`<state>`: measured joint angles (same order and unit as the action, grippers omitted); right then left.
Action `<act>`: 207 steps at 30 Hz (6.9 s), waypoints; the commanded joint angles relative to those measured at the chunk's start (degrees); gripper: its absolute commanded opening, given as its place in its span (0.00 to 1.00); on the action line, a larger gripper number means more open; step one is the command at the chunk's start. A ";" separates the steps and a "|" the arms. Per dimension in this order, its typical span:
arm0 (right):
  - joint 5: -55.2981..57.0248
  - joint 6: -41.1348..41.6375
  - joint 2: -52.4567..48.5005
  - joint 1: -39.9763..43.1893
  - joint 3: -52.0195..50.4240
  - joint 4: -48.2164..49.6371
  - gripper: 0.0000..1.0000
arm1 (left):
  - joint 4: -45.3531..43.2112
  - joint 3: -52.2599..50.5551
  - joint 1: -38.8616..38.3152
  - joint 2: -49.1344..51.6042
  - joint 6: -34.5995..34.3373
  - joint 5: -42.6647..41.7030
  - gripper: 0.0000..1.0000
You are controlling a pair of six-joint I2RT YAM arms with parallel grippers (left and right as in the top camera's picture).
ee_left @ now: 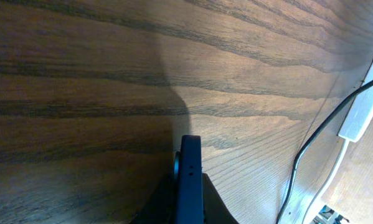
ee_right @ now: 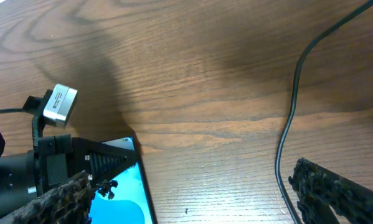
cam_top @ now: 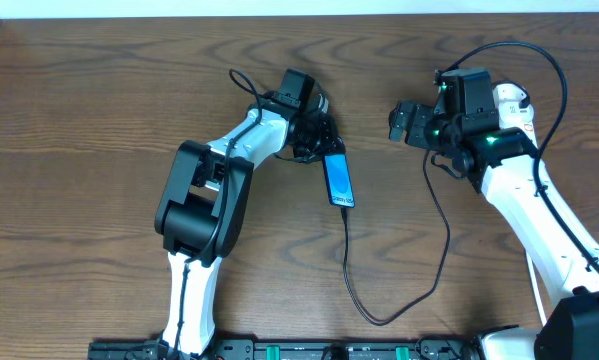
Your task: Plug charger to phone and switch on socket
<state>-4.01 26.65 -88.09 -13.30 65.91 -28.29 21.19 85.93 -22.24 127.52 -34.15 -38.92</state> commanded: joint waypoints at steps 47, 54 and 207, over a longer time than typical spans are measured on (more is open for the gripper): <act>0.87 -0.59 0.76 0.09 0.94 -0.02 0.99 | 16.09 0.68 1.68 -0.22 3.87 17.99 0.86; 0.87 -0.59 0.76 0.09 0.94 -0.02 0.99 | 20.44 3.52 3.32 -9.05 11.80 18.01 0.86; -12.15 -29.27 -1.31 37.22 26.01 -21.84 0.99 | 32.57 3.45 3.74 -43.30 24.70 26.99 0.87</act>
<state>-16.03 -3.29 -89.80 23.81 91.85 -49.93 53.60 89.30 -18.52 84.73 -10.41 -12.69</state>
